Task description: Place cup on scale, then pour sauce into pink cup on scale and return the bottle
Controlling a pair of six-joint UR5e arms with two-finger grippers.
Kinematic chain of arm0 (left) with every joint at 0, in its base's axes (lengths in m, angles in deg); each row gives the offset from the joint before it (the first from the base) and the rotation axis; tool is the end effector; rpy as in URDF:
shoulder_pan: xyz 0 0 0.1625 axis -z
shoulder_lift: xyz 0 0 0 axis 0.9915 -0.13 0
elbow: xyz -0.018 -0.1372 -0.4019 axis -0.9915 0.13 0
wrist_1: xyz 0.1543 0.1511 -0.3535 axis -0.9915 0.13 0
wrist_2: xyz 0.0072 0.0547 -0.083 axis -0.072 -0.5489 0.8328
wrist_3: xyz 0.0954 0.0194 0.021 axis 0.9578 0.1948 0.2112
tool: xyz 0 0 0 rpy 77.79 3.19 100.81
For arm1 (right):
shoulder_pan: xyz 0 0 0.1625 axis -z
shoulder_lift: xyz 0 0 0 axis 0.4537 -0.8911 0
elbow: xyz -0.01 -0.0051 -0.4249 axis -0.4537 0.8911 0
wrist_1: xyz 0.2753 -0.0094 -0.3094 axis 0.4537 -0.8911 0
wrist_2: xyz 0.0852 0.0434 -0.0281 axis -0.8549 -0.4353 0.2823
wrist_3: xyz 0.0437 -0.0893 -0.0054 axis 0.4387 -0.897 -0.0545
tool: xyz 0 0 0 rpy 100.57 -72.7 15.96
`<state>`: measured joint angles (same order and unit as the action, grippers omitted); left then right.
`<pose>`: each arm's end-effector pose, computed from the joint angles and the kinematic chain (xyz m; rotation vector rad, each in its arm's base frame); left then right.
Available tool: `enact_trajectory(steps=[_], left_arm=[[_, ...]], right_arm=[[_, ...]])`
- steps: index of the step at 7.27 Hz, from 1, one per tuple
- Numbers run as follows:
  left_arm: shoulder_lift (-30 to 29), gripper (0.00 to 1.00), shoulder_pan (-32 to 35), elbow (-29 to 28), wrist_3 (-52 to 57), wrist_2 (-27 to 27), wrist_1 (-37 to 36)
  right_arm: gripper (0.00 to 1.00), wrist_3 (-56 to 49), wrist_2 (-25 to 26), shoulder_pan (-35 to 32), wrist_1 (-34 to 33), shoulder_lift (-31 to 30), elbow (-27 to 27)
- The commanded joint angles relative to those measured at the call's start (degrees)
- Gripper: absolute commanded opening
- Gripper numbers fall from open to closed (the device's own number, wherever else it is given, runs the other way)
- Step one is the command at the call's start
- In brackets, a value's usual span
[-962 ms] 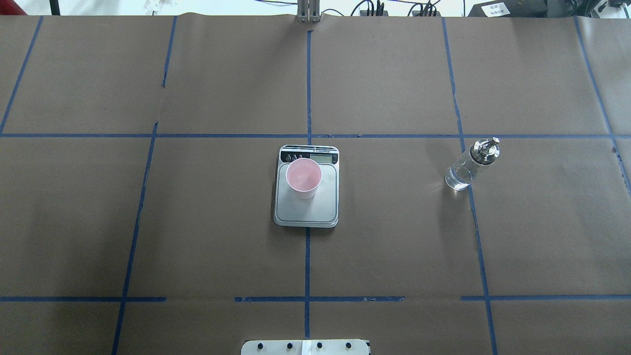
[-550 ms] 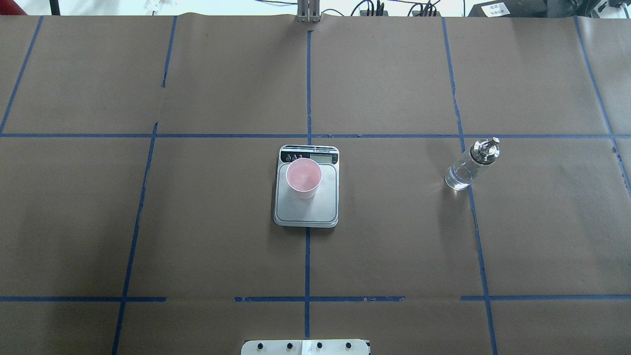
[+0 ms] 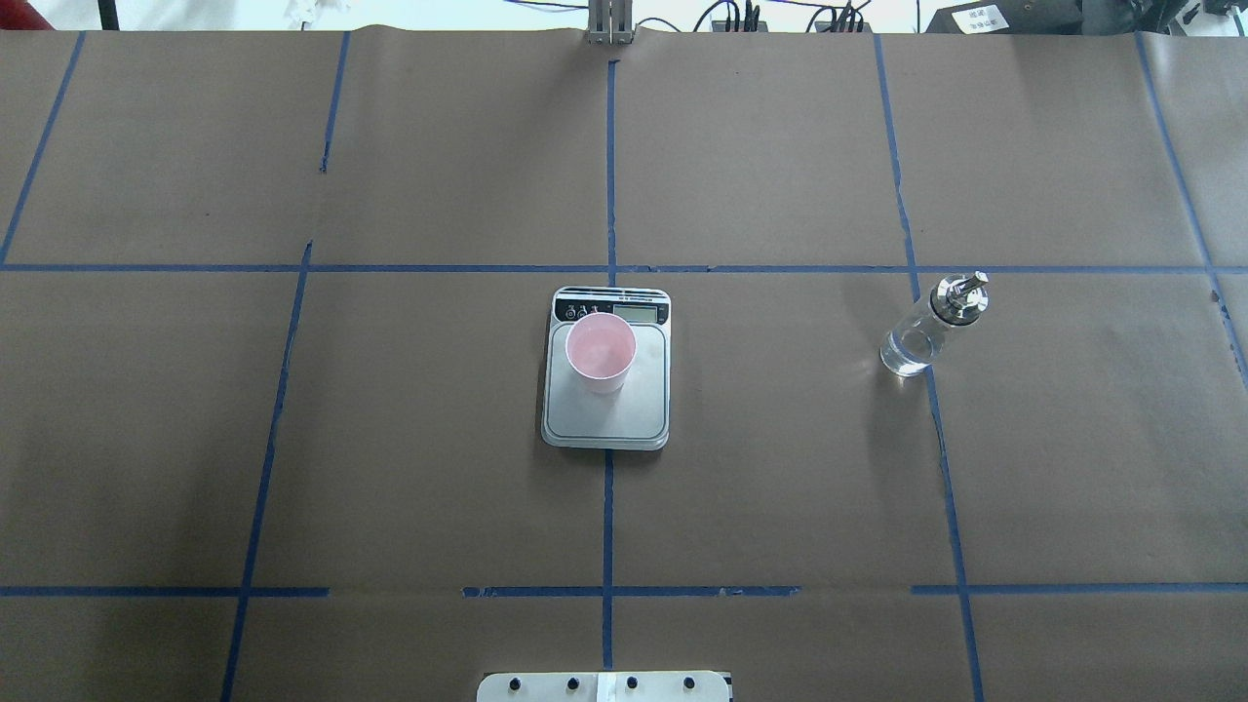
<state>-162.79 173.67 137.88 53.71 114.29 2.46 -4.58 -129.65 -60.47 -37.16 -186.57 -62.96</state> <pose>-0.0709 -0.5018 0.6223 0.1344 0.8074 0.2887 0.0461 -0.4370 0.6217 0.0643 -0.7482 -0.1470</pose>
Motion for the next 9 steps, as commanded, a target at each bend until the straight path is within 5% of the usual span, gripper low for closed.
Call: enact_trajectory(steps=[1, 9], left_arm=[[0.3, 1.0, 0.0, 0.1, 0.0, 0.0, 0.0], [0.7, 1.0, 0.0, 0.1, -0.1, 0.0, 0.0]], right_arm=[[1.0, 0.0, -0.1, 0.2, 0.1, 0.0, 0.0], [1.0, -0.2, -0.3, 3.5, 0.1, 0.2, 2.1]])
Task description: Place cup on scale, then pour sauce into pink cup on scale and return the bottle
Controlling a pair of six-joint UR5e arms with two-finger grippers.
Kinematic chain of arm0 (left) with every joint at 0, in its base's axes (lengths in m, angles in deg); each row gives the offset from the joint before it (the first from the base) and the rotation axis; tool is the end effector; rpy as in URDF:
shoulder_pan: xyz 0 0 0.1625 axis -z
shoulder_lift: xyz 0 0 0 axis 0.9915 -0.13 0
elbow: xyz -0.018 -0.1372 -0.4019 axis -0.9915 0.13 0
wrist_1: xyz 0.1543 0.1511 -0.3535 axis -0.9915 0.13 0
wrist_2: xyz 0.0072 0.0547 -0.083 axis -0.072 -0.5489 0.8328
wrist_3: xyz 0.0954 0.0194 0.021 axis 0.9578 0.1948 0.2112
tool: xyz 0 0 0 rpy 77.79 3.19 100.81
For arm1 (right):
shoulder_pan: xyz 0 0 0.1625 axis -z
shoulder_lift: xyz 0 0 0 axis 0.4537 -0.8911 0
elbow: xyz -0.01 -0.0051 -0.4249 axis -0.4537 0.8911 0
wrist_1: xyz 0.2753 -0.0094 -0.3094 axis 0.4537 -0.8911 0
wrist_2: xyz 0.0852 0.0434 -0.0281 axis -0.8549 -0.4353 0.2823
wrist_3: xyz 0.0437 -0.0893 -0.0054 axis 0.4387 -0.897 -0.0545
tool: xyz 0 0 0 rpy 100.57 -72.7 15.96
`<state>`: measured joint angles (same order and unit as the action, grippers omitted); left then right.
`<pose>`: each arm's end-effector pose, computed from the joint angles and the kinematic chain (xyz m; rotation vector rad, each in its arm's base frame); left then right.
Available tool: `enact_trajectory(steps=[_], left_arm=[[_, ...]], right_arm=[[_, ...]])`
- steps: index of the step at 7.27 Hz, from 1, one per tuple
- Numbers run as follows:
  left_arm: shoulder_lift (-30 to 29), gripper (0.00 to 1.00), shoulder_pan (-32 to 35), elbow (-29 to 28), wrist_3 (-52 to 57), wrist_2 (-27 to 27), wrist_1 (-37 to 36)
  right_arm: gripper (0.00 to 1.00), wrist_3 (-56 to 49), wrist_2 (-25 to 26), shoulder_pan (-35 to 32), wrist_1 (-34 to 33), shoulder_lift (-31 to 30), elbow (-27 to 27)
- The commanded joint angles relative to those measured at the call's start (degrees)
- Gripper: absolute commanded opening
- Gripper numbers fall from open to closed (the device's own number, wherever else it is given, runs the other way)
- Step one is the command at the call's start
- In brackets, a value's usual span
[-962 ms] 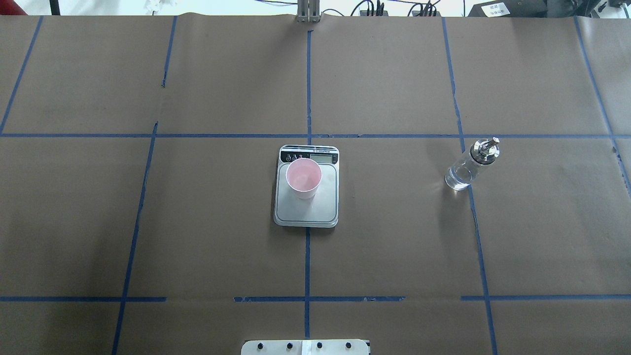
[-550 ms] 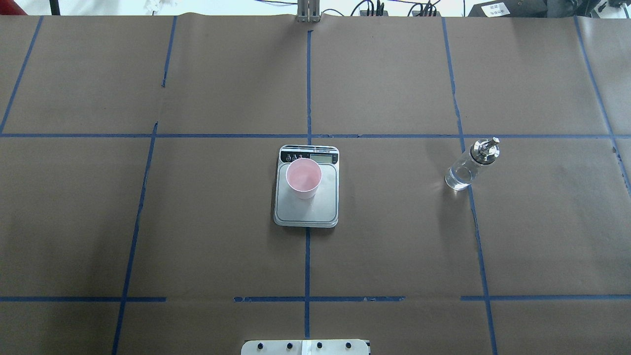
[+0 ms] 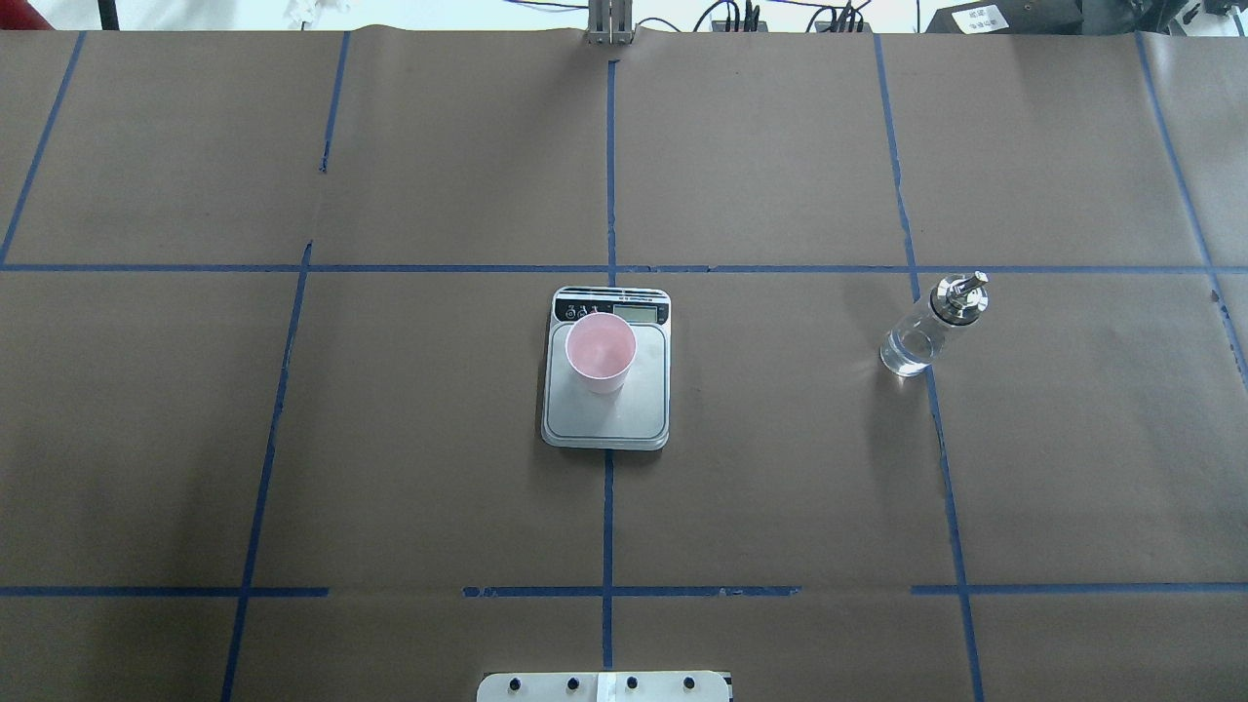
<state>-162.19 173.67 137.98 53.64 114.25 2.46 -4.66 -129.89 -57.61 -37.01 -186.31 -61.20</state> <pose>-0.0708 -0.4970 0.6267 0.1256 0.8081 0.2840 0.0239 -0.4396 0.6344 0.0237 -0.7543 -0.1871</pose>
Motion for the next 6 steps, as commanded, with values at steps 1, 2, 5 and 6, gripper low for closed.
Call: enact_trajectory(steps=[1, 2, 5, 6], left_arm=[[0.2, 1.0, 0.0, 0.0, 0.1, -0.1, -0.1], [0.2, 1.0, 0.1, 0.1, 0.1, 0.0, -0.1], [0.2, 1.0, 0.0, 0.2, 0.1, -0.1, -0.1], [0.1, 1.0, 0.0, 0.3, 0.0, 0.0, 0.0]], right_arm=[[1.0, 0.0, -0.4, 1.2, -0.1, -0.1, 0.0], [1.0, 0.0, -0.4, 1.2, -0.1, -0.1, -0.3], [1.0, 0.1, -0.4, 1.2, 0.1, -0.1, -0.4], [1.0, 0.2, -0.4, 1.2, 0.1, 0.1, -0.4]])
